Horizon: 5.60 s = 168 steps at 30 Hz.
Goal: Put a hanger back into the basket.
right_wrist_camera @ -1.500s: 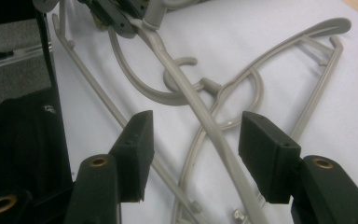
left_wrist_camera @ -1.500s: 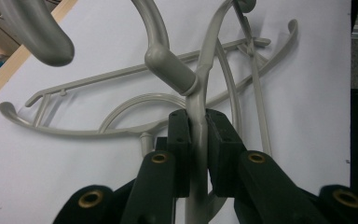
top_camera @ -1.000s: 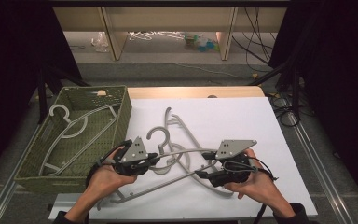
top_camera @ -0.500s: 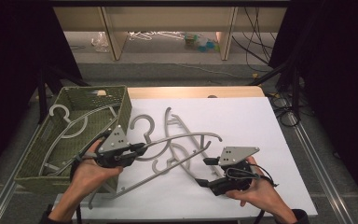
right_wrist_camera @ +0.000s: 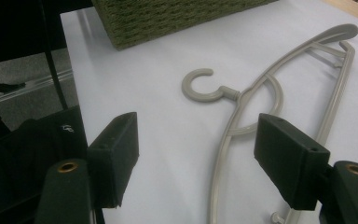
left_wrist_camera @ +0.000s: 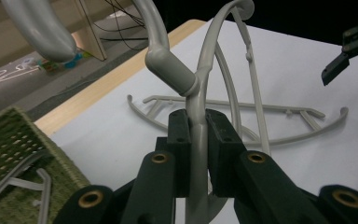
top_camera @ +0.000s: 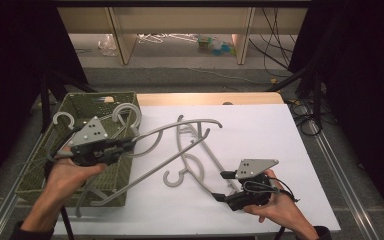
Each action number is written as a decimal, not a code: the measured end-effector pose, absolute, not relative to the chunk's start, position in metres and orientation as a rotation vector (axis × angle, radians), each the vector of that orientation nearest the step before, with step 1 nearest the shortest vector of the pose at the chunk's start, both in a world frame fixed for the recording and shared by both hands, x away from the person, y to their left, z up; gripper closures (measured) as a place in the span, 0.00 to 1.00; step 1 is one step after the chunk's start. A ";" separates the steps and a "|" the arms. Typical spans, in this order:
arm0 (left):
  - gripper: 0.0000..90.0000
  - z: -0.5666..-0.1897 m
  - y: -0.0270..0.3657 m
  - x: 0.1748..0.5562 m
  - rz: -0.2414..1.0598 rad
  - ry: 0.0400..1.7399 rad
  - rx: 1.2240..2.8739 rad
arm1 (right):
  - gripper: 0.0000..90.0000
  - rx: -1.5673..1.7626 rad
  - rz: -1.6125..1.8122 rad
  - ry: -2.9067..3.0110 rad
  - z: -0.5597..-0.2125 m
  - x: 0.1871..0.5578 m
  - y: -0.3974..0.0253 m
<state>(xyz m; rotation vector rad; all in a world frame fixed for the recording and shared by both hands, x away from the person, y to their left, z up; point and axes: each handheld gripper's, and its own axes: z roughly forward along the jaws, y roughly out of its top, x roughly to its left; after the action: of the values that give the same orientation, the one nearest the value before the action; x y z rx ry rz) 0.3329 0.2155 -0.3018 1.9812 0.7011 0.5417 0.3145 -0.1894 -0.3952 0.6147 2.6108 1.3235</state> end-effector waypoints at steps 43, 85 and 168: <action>0.89 -0.303 0.352 0.397 0.785 1.150 1.862 | 0.27 0.714 1.281 2.614 -0.407 0.321 -0.194; 0.89 -0.358 0.370 0.449 0.748 1.255 2.129 | 0.27 0.742 1.274 2.621 -0.410 0.323 -0.194; 0.20 -0.432 0.178 0.280 0.523 0.751 1.750 | 0.23 0.852 1.247 2.497 -0.435 0.327 -0.193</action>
<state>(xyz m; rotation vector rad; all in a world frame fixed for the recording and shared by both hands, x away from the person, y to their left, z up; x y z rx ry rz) 0.2796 0.1776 -0.4316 1.7503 0.7506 0.5225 0.3268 -0.1933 -0.4351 0.8521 2.4973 1.2473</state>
